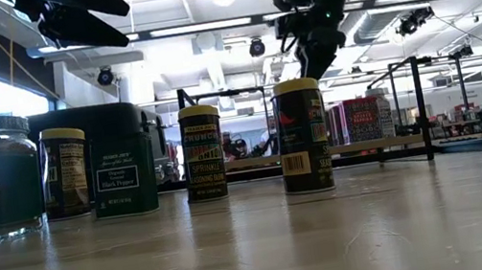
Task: Shelf spices
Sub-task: Put the right green seasoning bottle on the shelf aligned with the other green seasoning bottle
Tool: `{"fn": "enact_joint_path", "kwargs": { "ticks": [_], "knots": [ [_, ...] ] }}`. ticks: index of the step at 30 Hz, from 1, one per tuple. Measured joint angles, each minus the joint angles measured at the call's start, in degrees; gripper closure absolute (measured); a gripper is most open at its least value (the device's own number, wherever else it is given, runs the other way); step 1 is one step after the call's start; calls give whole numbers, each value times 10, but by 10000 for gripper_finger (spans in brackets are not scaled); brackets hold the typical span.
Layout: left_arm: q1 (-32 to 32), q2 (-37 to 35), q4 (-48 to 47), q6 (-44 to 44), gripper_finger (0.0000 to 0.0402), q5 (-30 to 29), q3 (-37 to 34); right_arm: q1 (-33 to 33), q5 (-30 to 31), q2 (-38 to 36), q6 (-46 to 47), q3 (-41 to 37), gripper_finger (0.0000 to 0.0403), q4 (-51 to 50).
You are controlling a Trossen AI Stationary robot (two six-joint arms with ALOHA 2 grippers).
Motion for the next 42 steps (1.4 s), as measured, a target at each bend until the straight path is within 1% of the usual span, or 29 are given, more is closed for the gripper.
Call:
{"fn": "enact_joint_path", "kwargs": {
  "ticks": [5, 11, 17, 19, 23, 30, 35, 38, 40, 42],
  "knots": [
    [0, 0, 3, 0, 64, 0, 0, -25, 0, 0, -3, -14, 208, 24],
    [0, 0, 3, -5, 64, 0, 0, -33, 1, 0, -1, -29, 173, 49],
    [-2, 0, 3, -10, 64, 0, 0, -33, 5, 0, -12, -29, 166, 71],
    [-2, 0, 3, -10, 64, 0, 0, -32, 20, 0, -22, -29, 165, 71],
    [-2, 0, 3, -10, 64, 0, 0, -25, 82, 0, -29, -20, 164, 69],
    [-2, 0, 3, -11, 64, 0, 0, -12, 95, 0, -39, 10, 163, 65],
    [-2, 0, 3, -14, 64, 0, 0, 5, 94, -1, -39, 30, 163, 31],
    [-2, 0, 3, -14, 64, 1, 0, 22, 66, -1, -36, 46, 165, -18],
    [-2, 0, 3, -14, 64, 2, 0, 31, 39, -1, -27, 54, 178, -48],
    [-2, 0, 3, -14, 64, 2, 0, 36, 16, -1, -20, 54, 205, -63]
  ]
}}
